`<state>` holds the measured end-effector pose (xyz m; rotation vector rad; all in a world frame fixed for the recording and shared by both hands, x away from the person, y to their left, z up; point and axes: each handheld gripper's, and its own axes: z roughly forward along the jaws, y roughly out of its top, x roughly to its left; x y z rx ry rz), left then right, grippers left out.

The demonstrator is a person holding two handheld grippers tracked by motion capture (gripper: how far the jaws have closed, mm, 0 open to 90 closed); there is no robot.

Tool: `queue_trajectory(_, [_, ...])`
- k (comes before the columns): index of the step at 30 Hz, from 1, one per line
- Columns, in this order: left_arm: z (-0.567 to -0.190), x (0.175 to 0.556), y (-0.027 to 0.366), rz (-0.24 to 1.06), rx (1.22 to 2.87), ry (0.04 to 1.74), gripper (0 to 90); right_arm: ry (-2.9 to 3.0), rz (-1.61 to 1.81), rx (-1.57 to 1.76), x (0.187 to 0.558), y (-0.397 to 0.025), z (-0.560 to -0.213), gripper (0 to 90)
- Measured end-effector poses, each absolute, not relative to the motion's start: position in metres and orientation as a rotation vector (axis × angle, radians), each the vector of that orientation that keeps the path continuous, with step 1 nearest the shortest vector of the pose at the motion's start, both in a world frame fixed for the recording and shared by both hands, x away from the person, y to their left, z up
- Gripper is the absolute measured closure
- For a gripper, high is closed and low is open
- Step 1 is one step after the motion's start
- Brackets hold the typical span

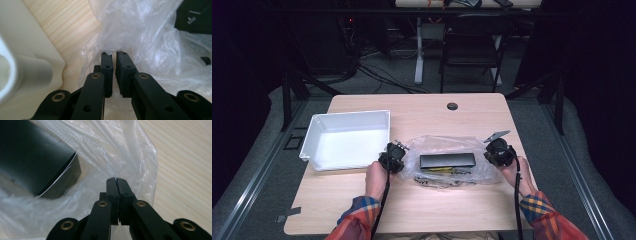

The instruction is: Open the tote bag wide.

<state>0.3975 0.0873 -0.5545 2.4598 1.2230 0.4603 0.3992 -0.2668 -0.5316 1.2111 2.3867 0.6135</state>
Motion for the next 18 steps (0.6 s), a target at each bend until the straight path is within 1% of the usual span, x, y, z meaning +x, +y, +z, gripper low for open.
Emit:
queue_trajectory(2, [-0.556, 0.399, 0.087, 0.473, 2.462, 1.231, 86.1, 2.375, 0.615, 1.233, 0.407, -0.268, -0.535, 90.0])
queue_trajectory(4, [-0.557, 0.400, 0.086, 0.496, 2.487, 1.230, 89.9, 2.361, 0.565, 1.247, 0.414, -0.269, -0.539, 90.0])
queue_trajectory(6, [-0.557, 0.399, 0.087, 0.492, 2.499, 1.228, 90.0, 2.378, 0.509, 1.250, 0.418, -0.268, -0.546, 90.0])
queue_trajectory(8, [-0.557, 0.396, 0.086, 0.524, 2.538, 1.204, 90.0, 2.401, 0.473, 1.230, 0.416, -0.266, -0.551, 90.0])
queue_trajectory(12, [-0.555, 0.391, 0.086, 0.542, 2.598, 1.169, 90.0, 2.438, 0.436, 1.179, 0.406, -0.266, -0.549, 90.0])
queue_trajectory(13, [-0.554, 0.390, 0.087, 0.527, 2.611, 1.165, 90.0, 2.445, 0.429, 1.164, 0.403, -0.267, -0.549, 90.0])
queue_trajectory(18, [-0.555, 0.381, 0.091, 0.567, 2.683, 1.154, 90.0, 2.500, 0.468, 1.110, 0.396, -0.264, -0.548, 90.0])
